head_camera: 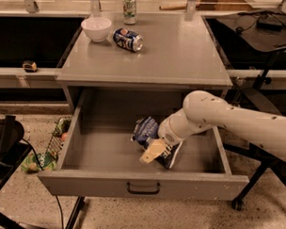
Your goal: Pick blue chip bag from top drawer and place on counter
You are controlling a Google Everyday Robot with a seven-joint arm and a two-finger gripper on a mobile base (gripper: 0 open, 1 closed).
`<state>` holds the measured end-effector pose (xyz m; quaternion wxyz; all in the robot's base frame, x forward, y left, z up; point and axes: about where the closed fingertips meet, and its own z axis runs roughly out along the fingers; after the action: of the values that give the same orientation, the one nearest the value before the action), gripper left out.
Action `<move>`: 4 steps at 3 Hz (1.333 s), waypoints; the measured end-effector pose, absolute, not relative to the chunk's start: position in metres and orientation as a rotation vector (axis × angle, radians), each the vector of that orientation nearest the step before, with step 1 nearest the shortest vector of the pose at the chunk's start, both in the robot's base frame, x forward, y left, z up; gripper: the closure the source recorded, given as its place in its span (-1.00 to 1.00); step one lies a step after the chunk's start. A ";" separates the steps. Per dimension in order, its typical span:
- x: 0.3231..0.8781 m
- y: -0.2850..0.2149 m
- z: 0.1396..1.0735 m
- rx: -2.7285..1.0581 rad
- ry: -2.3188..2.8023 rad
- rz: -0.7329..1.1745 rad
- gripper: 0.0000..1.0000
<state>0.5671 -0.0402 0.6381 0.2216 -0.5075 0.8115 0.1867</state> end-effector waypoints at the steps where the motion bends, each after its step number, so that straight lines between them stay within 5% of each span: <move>1: 0.573 -0.047 0.624 -1.356 2.244 0.517 -0.64; 4: 0.557 -0.072 0.701 -1.185 1.965 0.557 0.75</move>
Offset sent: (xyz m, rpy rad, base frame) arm 0.0147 -0.0368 0.0056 0.0567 -0.1200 -0.1124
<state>0.5573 -0.0720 0.7013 0.3801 -0.4642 0.7697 0.2181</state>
